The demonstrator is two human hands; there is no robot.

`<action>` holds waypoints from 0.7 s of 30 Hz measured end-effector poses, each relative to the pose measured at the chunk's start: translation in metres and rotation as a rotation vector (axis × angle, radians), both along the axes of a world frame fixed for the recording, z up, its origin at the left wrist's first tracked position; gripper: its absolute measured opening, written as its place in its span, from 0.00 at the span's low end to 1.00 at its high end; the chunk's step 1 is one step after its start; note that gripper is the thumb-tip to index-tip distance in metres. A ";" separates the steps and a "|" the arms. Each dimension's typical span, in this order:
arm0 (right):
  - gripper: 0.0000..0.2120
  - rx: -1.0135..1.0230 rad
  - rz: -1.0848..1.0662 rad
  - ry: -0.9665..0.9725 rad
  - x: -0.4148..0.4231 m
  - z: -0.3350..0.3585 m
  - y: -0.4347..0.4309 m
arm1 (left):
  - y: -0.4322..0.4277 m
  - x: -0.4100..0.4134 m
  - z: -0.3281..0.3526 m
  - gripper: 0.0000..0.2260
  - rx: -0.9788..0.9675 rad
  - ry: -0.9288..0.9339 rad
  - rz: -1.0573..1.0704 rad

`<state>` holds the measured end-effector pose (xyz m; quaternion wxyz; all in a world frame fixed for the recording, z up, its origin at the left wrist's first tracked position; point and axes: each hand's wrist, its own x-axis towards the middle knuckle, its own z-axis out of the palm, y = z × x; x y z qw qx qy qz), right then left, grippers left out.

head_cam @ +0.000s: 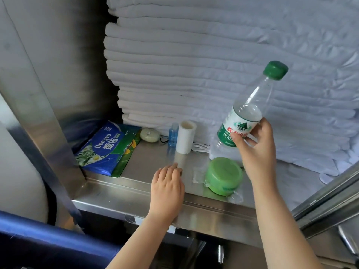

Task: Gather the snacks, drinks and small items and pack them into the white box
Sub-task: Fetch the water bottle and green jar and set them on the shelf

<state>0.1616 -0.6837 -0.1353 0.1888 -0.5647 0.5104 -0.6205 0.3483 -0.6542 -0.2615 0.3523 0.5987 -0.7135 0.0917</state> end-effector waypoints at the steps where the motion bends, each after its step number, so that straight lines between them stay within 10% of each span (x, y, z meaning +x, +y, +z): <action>1: 0.26 -0.005 -0.037 -0.003 -0.010 0.000 0.000 | 0.000 0.000 0.000 0.13 -0.002 -0.001 -0.002; 10: 0.23 0.066 -0.455 0.139 -0.058 -0.038 -0.004 | 0.003 0.001 0.003 0.14 0.010 -0.019 0.000; 21: 0.19 0.170 -0.448 0.117 -0.070 -0.070 -0.015 | 0.004 0.002 0.004 0.13 0.043 -0.029 -0.008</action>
